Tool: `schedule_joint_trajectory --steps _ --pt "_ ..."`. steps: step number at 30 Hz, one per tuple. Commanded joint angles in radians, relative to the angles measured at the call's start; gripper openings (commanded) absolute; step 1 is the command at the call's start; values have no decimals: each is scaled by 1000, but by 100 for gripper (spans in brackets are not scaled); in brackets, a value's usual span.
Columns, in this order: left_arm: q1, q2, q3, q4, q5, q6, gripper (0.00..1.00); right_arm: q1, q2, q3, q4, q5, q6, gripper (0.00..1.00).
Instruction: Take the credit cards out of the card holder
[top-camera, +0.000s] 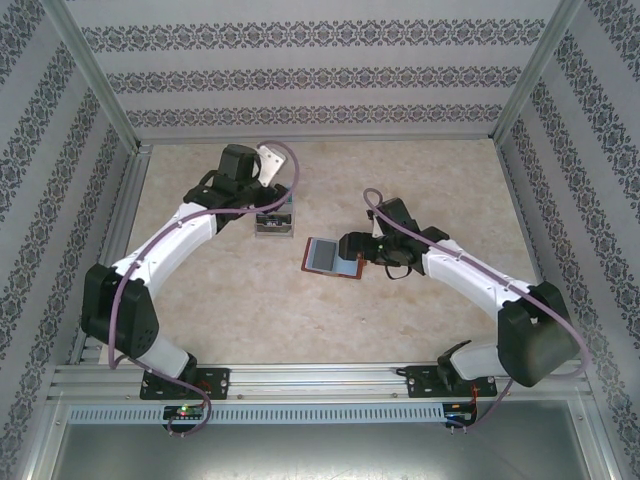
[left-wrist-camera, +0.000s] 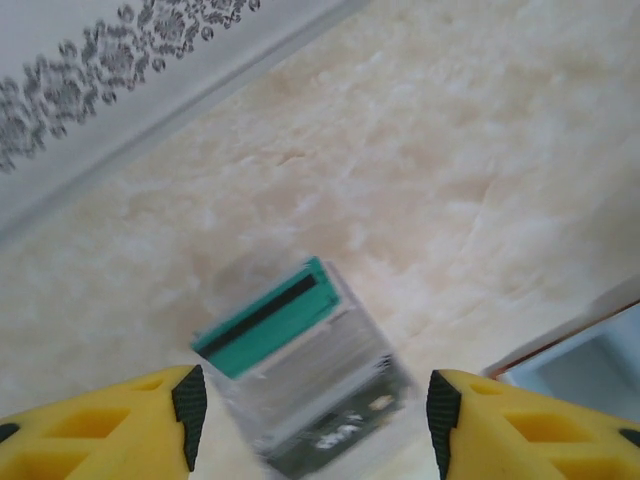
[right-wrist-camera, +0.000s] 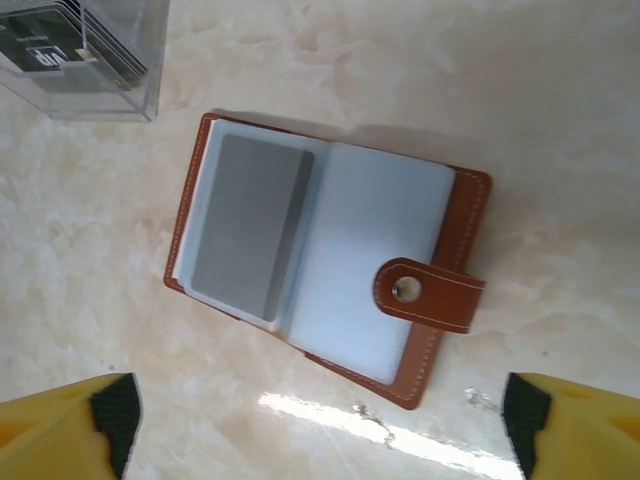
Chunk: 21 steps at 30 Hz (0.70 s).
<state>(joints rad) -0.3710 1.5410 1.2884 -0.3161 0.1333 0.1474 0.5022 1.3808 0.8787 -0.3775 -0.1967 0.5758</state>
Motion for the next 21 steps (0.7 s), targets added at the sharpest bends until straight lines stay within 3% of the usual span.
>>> schedule_joint_trajectory --steps 1,5,10,17,21 --pt "12 -30 -49 -70 84 -428 58 18 28 32 36 -29 15 90" --pt "5 -56 -185 23 172 -646 54 35 71 53 44 -33 19 87" --pt "-26 -35 -322 170 277 -846 57 38 115 50 29 12 37 84" --pt "-110 30 -393 317 305 -969 60 12 157 -12 25 41 38 80" --pt "-145 107 -362 332 332 -989 58 6 195 -32 27 49 31 69"
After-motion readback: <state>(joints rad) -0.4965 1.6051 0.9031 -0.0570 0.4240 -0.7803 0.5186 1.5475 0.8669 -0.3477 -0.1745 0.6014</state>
